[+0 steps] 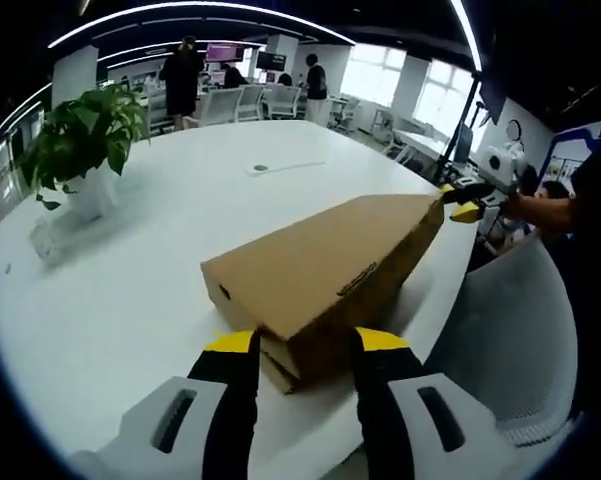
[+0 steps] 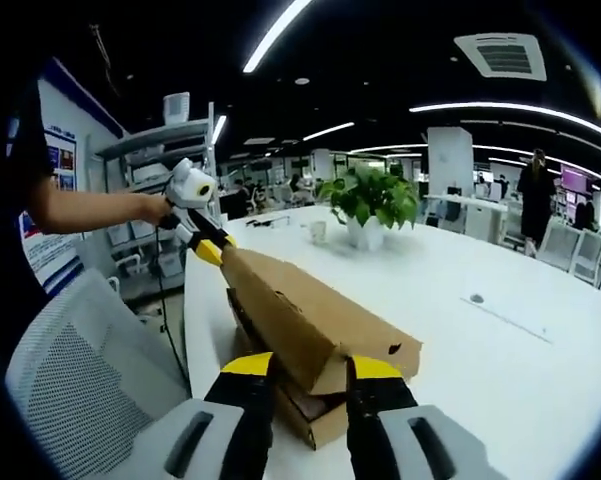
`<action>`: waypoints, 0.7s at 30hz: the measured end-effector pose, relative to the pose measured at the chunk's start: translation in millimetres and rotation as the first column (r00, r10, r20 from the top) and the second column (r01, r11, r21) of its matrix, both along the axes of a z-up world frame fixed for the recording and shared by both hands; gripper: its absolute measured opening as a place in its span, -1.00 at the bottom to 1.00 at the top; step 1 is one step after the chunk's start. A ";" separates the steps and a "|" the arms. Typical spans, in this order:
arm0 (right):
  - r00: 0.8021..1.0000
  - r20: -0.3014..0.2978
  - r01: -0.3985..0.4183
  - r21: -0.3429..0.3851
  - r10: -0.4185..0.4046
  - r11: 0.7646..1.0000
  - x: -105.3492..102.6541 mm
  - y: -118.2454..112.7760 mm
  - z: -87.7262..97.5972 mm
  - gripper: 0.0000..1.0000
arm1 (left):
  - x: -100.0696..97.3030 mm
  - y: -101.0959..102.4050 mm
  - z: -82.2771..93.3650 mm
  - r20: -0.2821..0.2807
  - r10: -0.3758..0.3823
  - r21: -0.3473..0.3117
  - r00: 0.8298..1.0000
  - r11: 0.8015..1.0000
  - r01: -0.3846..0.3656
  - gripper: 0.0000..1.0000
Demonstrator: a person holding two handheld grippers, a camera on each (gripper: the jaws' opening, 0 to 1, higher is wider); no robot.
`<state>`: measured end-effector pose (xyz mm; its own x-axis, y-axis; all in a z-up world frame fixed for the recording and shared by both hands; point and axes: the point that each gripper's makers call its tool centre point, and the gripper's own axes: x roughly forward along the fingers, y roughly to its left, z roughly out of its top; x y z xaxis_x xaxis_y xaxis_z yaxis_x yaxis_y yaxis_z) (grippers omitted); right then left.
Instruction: Operate the shoe box by opening the lid, removing the specified soft item, and placing it in the target area until the item is outside and the box remains undamaged.
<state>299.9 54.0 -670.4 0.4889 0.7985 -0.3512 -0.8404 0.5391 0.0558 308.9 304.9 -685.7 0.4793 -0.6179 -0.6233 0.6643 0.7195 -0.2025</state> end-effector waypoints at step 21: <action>0.995 0.096 0.030 0.029 -0.032 0.999 40.8 0.3 36.5 -0.47 | 33.9 -2.2 35.8 0.126 0.036 -0.010 0.991 0.999 -0.035 -0.29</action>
<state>340.8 54.3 -633.9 0.5441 0.7910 -0.2796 -0.8255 0.5643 -0.0101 342.8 302.7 -649.9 0.5753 -0.6040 -0.5516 0.6592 0.7416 -0.1245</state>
